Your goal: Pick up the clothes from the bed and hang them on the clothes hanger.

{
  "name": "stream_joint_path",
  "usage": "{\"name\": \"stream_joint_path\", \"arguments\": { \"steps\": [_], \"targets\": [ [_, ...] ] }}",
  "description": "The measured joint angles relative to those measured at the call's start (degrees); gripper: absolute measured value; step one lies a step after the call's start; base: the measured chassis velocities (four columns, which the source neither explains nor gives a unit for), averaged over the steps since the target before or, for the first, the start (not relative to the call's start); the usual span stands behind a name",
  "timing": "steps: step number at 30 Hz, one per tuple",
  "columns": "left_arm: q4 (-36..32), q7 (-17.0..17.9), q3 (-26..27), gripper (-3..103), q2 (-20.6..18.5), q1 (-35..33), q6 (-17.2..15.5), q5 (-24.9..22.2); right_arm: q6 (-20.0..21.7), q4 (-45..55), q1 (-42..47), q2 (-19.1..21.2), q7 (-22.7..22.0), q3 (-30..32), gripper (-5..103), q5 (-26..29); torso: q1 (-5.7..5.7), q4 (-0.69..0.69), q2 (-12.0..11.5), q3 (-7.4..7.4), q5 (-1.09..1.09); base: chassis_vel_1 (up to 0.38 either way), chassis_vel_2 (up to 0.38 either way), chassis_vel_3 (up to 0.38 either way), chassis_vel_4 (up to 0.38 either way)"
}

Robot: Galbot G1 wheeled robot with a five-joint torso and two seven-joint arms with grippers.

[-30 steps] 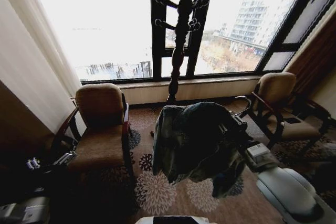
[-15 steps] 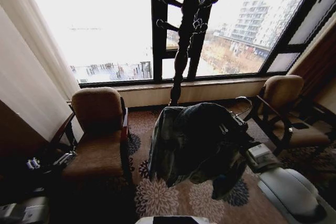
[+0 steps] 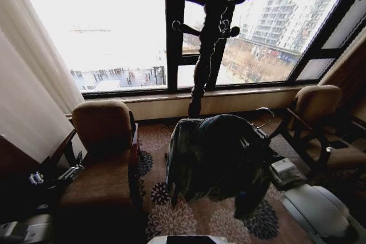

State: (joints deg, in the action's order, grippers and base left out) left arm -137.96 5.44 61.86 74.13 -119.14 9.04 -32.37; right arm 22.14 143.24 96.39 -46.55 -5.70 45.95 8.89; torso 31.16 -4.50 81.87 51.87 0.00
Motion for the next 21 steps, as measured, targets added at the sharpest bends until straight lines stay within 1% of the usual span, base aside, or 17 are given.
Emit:
{"name": "stream_joint_path", "arguments": {
  "steps": [9, 14, 17, 19, 20, 21],
  "targets": [
    [0.0, 0.0, 0.0, 100, 0.0, 0.0, 0.0, 0.0, 0.0, 0.0, 0.2, 0.0, -0.1, 0.4, 32, 0.3, 0.0, 0.0, 0.0, 0.0, 0.0, -0.121, 0.125, 0.134, -0.131],
    [0.0, 0.0, 0.0, 100, 0.0, 0.0, 0.0, 0.0, 0.0, 0.0, 0.2, 0.0, -0.4, 0.1, 32, 1.7, -0.01, 0.0, 0.0, 0.0, 0.0, -0.135, 0.126, 0.13, -0.119],
    [0.0, 0.0, 0.0, 100, 0.0, 0.0, 0.0, 0.0, -0.7, 0.0, 0.5, 0.3, -0.4, 0.1, 32, 4.2, 0.0, 0.0, 0.0, 0.0, 0.0, -0.114, 0.119, 0.119, -0.119],
    [0.0, 0.0, 0.0, 100, 0.0, 0.0, 0.0, 0.0, -0.8, 0.0, 0.8, 0.7, -0.3, 0.2, 32, 7.3, 0.01, 0.0, 0.0, 0.0, 0.0, -0.12, 0.104, 0.108, -0.1],
    [0.0, 0.0, 0.0, 100, 0.0, 0.0, 0.0, 0.0, -0.8, 0.0, 0.8, 0.7, -0.3, 0.2, 32, 7.3, 0.01, 0.0, 0.0, 0.0, 0.0, -0.12, 0.104, 0.103, -0.087],
    [0.0, 0.0, 0.0, 100, 0.0, 0.0, 0.0, 0.0, -0.6, 0.0, 1.1, 1.0, -0.3, 0.5, 32, 9.0, 0.01, 0.0, 0.0, 0.0, 0.0, -0.065, 0.065, 0.103, -0.087]
  ]
}}
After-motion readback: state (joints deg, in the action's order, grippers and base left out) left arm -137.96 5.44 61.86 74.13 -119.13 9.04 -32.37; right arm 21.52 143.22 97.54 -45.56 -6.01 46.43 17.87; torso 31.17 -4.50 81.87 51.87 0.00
